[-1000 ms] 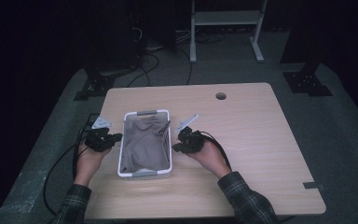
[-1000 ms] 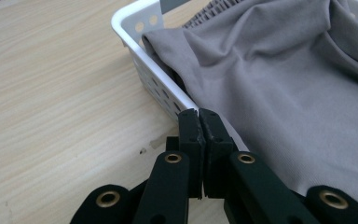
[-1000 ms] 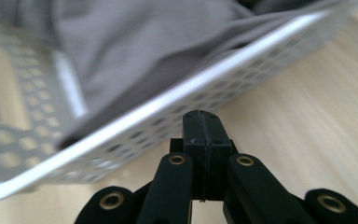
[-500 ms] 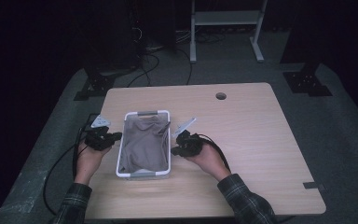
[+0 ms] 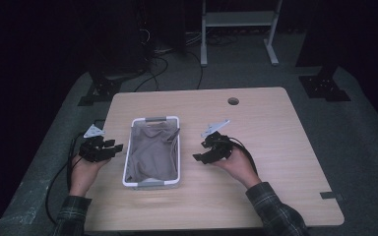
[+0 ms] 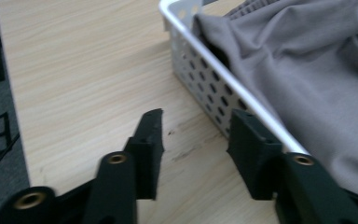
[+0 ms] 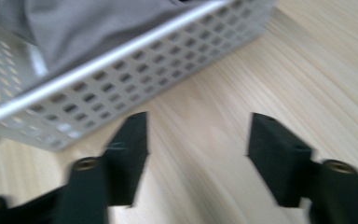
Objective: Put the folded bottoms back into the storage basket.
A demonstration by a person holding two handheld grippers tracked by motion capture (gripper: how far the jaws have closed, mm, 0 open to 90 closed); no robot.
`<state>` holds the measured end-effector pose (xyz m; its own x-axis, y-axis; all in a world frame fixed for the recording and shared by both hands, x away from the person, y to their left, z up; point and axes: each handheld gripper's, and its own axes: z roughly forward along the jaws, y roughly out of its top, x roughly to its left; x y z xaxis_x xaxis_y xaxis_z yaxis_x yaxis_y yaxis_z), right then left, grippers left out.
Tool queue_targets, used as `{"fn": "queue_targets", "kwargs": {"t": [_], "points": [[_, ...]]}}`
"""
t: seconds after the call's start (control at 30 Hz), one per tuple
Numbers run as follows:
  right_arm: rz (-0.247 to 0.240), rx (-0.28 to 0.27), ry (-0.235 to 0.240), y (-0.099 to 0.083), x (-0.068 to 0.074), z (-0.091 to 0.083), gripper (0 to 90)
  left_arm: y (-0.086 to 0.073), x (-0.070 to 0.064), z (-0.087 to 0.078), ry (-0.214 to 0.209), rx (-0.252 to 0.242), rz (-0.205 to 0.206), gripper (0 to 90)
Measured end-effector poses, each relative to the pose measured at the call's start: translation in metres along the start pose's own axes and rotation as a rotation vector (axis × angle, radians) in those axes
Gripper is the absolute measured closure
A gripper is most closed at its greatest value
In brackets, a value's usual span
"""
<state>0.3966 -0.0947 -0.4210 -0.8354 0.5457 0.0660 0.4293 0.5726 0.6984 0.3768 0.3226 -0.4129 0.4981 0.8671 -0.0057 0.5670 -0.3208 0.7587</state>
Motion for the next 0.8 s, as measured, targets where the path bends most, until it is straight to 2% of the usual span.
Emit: {"fn": "queue_targets", "kwargs": {"t": [0.1,0.23,0.3,0.33,0.4,0.5,0.57,0.73,0.8], "points": [[0.014,-0.011,-0.038,-0.009,-0.01,-0.009,19.1,-0.004,0.001,0.0,0.016,0.007,-0.005,38.9],[0.03,-0.026,-0.07,-0.022,-0.022,-0.019,10.3,-0.009,0.0,0.001,0.047,0.023,0.01,23.9],[0.032,-0.031,-0.113,-0.03,-0.027,-0.025,1.0,-0.012,-0.001,0.0,0.062,0.029,0.012,18.0],[0.036,-0.028,-0.118,-0.033,-0.029,-0.027,1.0,-0.013,-0.001,0.0,0.064,0.027,0.015,17.7],[0.027,-0.044,-0.152,-0.042,-0.033,-0.034,0.0,-0.015,0.0,0.0,0.07,0.035,0.005,9.7],[0.048,-0.07,-0.194,-0.057,-0.042,-0.044,0.0,-0.019,0.0,0.002,0.076,0.05,0.007,3.0],[0.069,-0.072,-0.23,-0.069,-0.049,-0.052,0.0,-0.023,0.0,0.005,0.06,0.072,0.013,1.7],[0.109,-0.039,-0.264,-0.098,-0.062,-0.064,0.0,-0.03,-0.001,0.012,0.05,0.101,0.049,0.0],[0.122,-0.034,-0.278,-0.109,-0.065,-0.069,0.0,-0.033,0.0,0.015,0.045,0.106,0.05,0.0]]}}
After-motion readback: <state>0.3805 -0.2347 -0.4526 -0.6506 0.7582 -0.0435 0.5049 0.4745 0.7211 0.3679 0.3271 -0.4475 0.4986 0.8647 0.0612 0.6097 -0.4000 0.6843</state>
